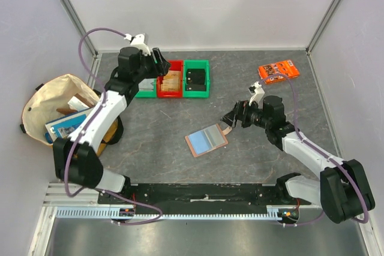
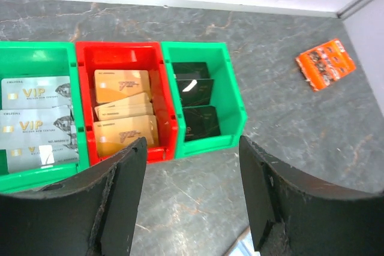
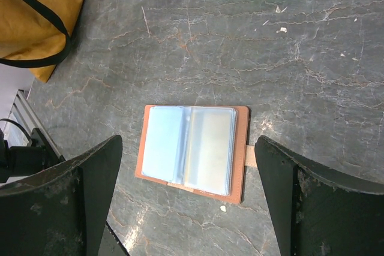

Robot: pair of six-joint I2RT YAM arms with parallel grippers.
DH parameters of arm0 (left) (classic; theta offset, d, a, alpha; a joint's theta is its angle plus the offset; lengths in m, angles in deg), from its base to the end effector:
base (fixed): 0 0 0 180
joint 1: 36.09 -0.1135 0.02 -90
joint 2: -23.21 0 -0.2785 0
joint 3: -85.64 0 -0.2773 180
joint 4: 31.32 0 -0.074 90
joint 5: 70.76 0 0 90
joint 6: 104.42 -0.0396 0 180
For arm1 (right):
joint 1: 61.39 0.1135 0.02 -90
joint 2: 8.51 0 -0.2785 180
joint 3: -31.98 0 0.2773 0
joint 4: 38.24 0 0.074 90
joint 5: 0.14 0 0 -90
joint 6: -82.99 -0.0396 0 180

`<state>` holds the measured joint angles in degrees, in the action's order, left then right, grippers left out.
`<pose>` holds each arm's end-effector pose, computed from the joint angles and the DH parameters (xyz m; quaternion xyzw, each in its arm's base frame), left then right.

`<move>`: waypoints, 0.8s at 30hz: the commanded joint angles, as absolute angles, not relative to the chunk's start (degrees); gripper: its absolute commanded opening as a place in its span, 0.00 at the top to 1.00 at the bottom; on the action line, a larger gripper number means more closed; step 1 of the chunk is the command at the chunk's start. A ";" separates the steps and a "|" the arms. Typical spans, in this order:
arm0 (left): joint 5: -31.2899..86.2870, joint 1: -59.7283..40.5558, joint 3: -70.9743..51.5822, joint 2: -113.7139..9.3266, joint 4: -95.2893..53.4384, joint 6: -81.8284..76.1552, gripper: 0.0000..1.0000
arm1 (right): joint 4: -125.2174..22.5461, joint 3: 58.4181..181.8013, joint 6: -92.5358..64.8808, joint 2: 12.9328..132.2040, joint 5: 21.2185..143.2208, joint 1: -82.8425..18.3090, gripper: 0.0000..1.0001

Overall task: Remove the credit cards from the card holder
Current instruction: Place the credit card in the storage box, then remove the credit card from the card holder.

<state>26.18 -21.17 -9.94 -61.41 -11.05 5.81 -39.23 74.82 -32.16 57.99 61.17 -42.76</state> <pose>0.3634 -0.1018 0.3502 -0.0035 0.8207 -0.2193 0.5276 0.2420 0.1016 0.2123 -0.0872 0.8218 0.3885 0.4076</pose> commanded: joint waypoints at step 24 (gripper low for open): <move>26.45 9.97 -42.23 -53.41 -25.68 21.71 0.53 | -45.55 79.45 -29.78 69.18 73.16 -29.23 0.29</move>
<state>28.25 8.62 -42.62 -49.58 -20.41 20.13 -45.11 76.49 -30.83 67.67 70.75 -29.78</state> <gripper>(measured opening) 0.509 0.727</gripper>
